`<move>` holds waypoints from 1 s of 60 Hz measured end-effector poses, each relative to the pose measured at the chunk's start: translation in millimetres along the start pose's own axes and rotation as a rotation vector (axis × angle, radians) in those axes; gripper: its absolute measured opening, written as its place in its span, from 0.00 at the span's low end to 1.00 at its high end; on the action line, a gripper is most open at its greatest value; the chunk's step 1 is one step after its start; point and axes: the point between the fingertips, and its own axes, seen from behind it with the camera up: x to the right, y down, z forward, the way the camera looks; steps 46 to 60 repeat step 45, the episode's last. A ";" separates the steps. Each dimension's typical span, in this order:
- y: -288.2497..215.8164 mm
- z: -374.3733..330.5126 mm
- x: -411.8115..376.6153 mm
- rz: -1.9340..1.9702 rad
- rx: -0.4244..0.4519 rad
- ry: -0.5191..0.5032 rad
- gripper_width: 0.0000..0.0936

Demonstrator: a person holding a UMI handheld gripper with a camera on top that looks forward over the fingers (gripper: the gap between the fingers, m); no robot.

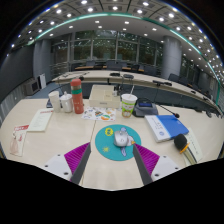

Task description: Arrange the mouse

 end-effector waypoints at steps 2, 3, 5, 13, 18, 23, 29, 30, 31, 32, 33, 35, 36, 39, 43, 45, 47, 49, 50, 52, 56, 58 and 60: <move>2.8 -21.7 -4.4 0.003 0.005 0.007 0.92; 5.0 -32.1 -6.6 0.006 0.007 0.011 0.92; 9.5 -53.0 -10.5 0.011 0.011 0.019 0.92; 29.9 -127.0 -21.9 0.012 0.029 0.070 0.92; 43.9 -166.1 -31.3 0.023 0.035 0.089 0.91; 55.6 -196.0 -39.2 0.038 0.030 0.095 0.92; 63.0 -220.6 -47.5 0.031 0.040 0.107 0.92; 63.6 -223.8 -49.0 0.027 0.041 0.107 0.92; 64.1 -226.3 -50.3 0.024 0.042 0.106 0.92; 64.2 -228.7 -52.0 0.021 0.042 0.104 0.92; 64.2 -231.1 -54.0 0.018 0.043 0.101 0.92; 63.0 -233.8 -57.6 0.012 0.047 0.098 0.91; 62.8 -235.7 -58.8 0.010 0.049 0.097 0.92; 62.7 -239.6 -62.7 0.009 0.056 0.096 0.92; 62.1 -242.7 -64.7 0.012 0.058 0.089 0.92; 61.4 -244.5 -66.5 0.013 0.058 0.085 0.91; 61.4 -244.5 -66.5 0.013 0.058 0.085 0.91; 61.4 -244.5 -66.5 0.013 0.058 0.085 0.91; 61.4 -244.5 -66.5 0.013 0.058 0.085 0.91; 61.4 -244.5 -66.5 0.013 0.058 0.085 0.91; 61.4 -244.5 -66.5 0.013 0.058 0.085 0.91; 61.4 -244.5 -66.5 0.013 0.058 0.085 0.91; 61.4 -244.5 -66.5 0.013 0.058 0.085 0.91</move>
